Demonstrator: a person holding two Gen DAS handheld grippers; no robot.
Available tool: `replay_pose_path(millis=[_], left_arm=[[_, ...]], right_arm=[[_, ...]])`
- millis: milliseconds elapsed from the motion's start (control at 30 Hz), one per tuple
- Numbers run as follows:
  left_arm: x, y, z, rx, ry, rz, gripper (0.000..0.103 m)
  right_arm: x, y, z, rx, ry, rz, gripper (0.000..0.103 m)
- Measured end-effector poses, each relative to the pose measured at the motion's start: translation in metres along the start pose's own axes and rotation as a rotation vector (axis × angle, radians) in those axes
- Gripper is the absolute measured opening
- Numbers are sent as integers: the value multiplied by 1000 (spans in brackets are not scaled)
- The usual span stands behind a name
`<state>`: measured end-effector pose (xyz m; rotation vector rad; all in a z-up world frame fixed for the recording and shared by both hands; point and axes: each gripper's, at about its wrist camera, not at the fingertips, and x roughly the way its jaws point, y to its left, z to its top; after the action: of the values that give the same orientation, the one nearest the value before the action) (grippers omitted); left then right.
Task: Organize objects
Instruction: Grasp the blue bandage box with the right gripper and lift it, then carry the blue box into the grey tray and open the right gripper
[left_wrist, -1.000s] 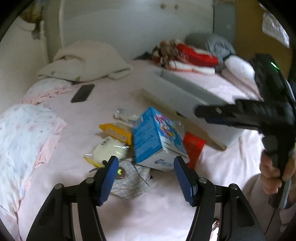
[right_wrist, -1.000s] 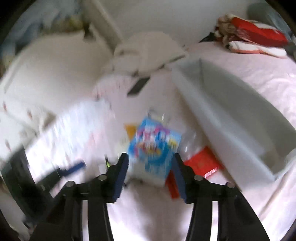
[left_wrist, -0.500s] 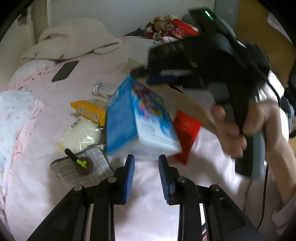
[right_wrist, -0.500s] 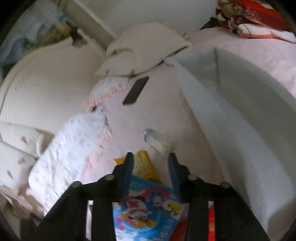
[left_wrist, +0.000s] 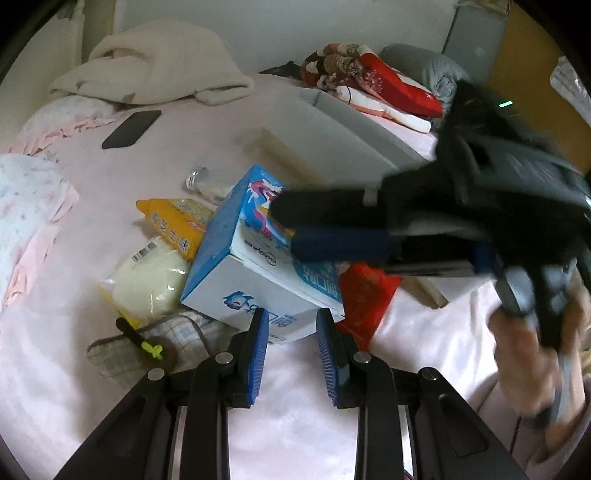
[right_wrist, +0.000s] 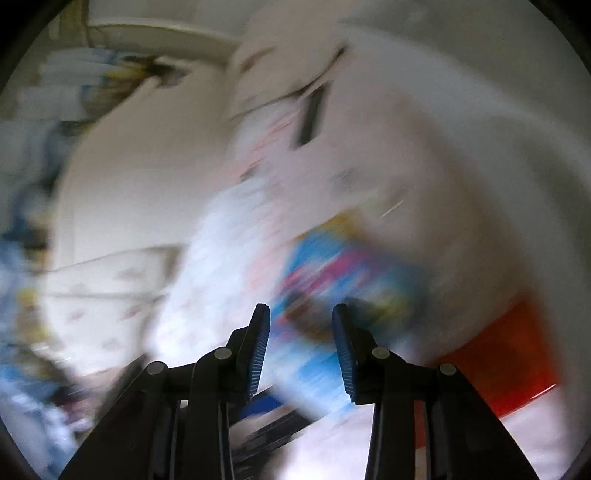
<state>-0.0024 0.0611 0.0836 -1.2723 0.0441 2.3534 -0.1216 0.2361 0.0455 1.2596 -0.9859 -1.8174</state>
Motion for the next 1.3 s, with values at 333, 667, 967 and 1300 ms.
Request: replay_pose_path(millis=[333,667,967,1300], left_arm=[[8,17,-2,-116,47,15,26],[18,28,0,-163,67,-69,30],[-10,14,8,-156,53,34,30],[-50,-49,79,-59,-61,102,30]], right_arm=[[-15,38,23,-192,-321,-363,58],[30,-11,51,-115,-127,-294,73],[2,17,40,-149,-58,-293,74],[-102,65,17,-141,-342,-192,74]])
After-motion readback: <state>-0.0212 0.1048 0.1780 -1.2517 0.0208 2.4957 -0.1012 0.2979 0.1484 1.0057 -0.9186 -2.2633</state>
